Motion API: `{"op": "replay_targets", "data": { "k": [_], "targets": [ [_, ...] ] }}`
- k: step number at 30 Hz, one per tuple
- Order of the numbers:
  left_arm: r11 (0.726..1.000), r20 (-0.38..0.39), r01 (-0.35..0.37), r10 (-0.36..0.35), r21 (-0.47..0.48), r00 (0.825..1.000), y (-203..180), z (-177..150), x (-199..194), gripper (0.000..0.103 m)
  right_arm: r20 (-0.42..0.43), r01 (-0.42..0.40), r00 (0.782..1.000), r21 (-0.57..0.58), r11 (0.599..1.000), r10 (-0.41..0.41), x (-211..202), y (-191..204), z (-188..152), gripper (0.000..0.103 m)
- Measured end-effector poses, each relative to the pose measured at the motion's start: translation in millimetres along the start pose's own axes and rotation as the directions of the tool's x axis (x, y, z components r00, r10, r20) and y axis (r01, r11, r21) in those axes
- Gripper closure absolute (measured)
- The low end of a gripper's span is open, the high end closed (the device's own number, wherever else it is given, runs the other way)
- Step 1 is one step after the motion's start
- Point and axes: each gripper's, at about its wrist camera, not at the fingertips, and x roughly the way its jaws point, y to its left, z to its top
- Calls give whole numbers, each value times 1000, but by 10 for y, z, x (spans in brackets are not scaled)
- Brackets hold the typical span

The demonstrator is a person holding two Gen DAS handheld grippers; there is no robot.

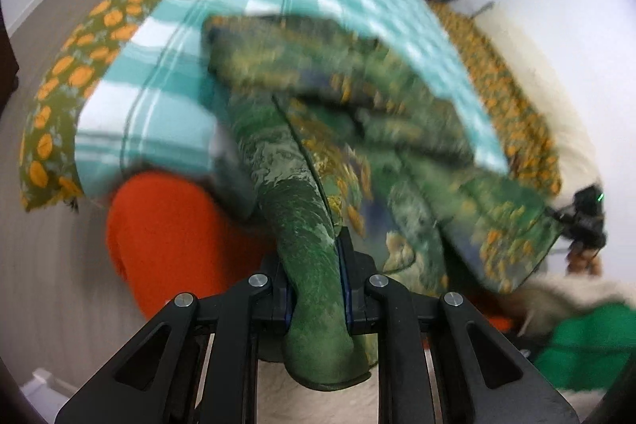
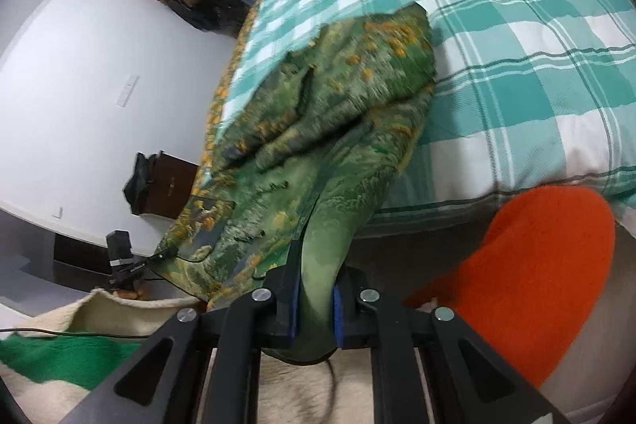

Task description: Fold large clothes

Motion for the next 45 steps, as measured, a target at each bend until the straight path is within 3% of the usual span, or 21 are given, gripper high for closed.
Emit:
{"op": "replay_targets", "data": {
  "k": [3, 6, 9, 12, 14, 16, 17, 18, 20, 23, 26, 28, 31, 34, 36, 37, 38, 39, 40, 41, 45],
  "targets": [
    [999, 75, 37, -37, -2, 997, -44, 476, 45, 87, 64, -45, 997, -26, 999, 46, 4, 50, 307, 91],
    [999, 127, 40, -38, -13, 991, -37, 1070, 274, 87, 144, -53, 988, -30, 998, 57, 156, -69, 879, 91],
    [997, 147, 25, -13, -78, 989, 110, 1449, 527, 84, 218, -87, 973, 30, 996, 79, 399, -299, 1434, 91],
    [995, 164, -44, 59, -93, 985, 186, 1791, 900, 66, 278, -46, 960, 77, 996, 23, 754, -526, 1841, 91],
    [990, 141, -86, 102, -110, 985, 233, 1907, 1151, 49, 306, -33, 952, 91, 995, 4, 955, -641, 1968, 88],
    [986, 115, -99, 114, -132, 987, 263, 1917, 1274, 44, 309, 9, 950, 119, 993, -45, 1236, -769, 2055, 83],
    [986, 112, -93, 109, -140, 988, 273, 1909, 1290, 41, 305, 23, 950, 136, 990, -64, 1302, -810, 2073, 73],
    [987, 117, -81, 98, -141, 988, 274, 1878, 1260, 38, 301, 27, 950, 176, 984, -80, 1372, -863, 2086, 54],
    [990, 147, -50, 69, -130, 987, 307, 1820, 1149, 19, 312, -33, 949, 219, 975, -38, 1344, -920, 2066, 37],
    [991, 196, -75, 95, -107, 976, 424, 1705, 921, 10, 354, -125, 935, 225, 966, 39, 1126, -974, 2066, 32],
    [990, 182, -97, 114, -97, 977, 599, 1629, 879, 10, 361, -46, 932, 173, 984, -20, 943, -908, 2059, 27],
    [990, 151, -120, 131, -80, 980, 629, 1624, 980, 10, 323, 80, 940, 103, 991, -110, 953, -819, 2083, 27],
    [988, 96, -151, 154, -40, 983, 505, 1735, 1303, 10, 248, 237, 943, -31, 971, -222, 1239, -672, 2131, 27],
    [978, 77, -209, 208, -6, 975, 338, 1922, 1704, 10, 192, 309, 937, -58, 949, -293, 1624, -636, 2217, 27],
    [957, 58, -291, 291, -2, 955, 266, 2027, 1993, 14, 190, 372, 915, -49, 927, -357, 1824, -633, 2260, 27],
    [950, 51, -314, 313, -2, 948, 263, 2044, 2075, 28, 197, 407, 899, -50, 912, -390, 1923, -615, 2269, 27],
    [940, 45, -340, 340, -3, 939, 257, 2051, 2137, 60, 204, 430, 888, -58, 901, -411, 1967, -584, 2247, 34],
    [930, 39, -368, 368, -4, 929, 258, 2051, 2178, 76, 212, 474, 868, -86, 876, -449, 2025, -511, 2230, 60],
    [928, 42, -373, 373, -14, 927, 265, 2041, 2169, 87, 225, 512, 848, -112, 852, -480, 2021, -426, 2192, 73],
    [931, 59, -363, 364, -29, 929, 269, 2032, 2111, 92, 242, 535, 834, -132, 834, -496, 2006, -356, 2165, 86],
    [937, 172, -346, 350, -53, 921, 179, 2128, 1710, 94, 367, 586, 791, -220, 780, -490, 1745, 49, 2151, 89]
  ]
}}
